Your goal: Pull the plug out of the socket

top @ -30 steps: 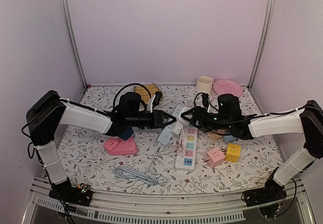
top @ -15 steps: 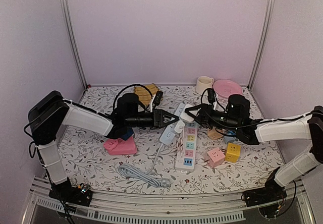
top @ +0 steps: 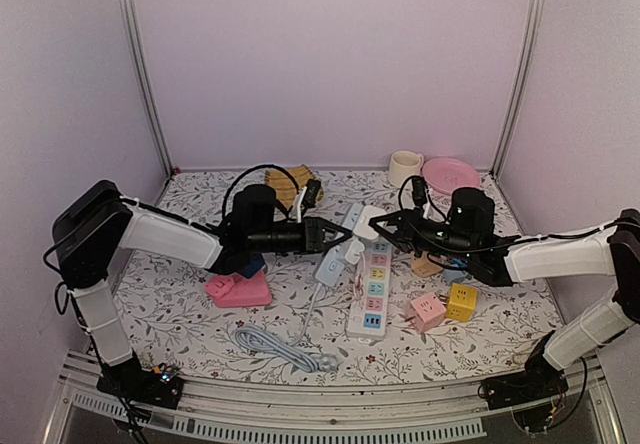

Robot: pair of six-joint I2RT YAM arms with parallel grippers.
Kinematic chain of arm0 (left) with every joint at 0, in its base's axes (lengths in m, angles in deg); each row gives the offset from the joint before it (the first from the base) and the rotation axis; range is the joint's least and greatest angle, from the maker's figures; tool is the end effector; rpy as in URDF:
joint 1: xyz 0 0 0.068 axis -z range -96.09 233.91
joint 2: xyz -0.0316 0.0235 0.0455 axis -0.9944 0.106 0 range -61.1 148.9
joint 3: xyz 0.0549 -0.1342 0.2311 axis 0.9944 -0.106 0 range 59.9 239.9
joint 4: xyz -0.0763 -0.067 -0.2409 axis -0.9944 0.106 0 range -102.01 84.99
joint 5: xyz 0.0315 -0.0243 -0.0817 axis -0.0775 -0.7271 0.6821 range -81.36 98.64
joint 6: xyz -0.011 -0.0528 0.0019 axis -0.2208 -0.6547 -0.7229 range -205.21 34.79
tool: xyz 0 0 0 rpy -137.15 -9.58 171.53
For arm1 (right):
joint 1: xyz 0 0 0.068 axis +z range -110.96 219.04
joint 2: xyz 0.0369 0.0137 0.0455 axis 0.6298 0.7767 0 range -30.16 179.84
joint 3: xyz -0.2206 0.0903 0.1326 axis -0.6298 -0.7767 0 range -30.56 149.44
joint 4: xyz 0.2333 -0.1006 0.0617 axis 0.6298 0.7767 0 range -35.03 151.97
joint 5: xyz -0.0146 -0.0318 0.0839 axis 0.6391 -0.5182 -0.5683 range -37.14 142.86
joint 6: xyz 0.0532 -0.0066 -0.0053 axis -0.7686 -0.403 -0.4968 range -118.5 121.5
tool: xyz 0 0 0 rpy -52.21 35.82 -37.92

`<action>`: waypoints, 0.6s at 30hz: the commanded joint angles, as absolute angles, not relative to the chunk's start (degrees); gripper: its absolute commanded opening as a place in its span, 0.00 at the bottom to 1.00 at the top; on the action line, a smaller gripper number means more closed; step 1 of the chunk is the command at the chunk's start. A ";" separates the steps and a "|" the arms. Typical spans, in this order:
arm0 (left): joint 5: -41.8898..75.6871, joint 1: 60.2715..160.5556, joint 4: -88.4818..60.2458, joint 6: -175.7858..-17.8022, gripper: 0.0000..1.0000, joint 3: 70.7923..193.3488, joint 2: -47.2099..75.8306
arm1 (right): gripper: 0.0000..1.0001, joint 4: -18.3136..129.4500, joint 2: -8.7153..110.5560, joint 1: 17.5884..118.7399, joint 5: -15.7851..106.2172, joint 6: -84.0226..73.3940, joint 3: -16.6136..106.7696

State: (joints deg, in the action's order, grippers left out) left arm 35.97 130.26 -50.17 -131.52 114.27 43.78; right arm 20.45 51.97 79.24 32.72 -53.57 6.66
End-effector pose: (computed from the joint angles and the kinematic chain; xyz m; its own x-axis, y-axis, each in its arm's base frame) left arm 0.2594 -0.2957 0.1952 -0.7907 -0.1018 -0.6037 0.5511 0.3114 -0.7742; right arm 0.2253 0.2065 0.2252 -0.7877 0.3421 -0.5123 -0.3821 0.3810 0.8419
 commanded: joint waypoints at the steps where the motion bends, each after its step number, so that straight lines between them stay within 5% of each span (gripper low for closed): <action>1: 33.51 131.00 -48.17 -129.07 0.00 113.42 40.68 | 0.04 17.15 52.71 79.91 29.46 -52.25 7.81; 18: 23.90 129.62 -42.33 -125.55 0.00 110.26 41.57 | 0.03 4.90 49.34 79.91 18.90 -51.31 7.68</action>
State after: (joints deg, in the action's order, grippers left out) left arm 28.93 131.38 -47.63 -125.27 112.30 40.16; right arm 16.62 52.64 78.72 28.26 -52.98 6.63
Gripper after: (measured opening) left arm 0.261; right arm 0.162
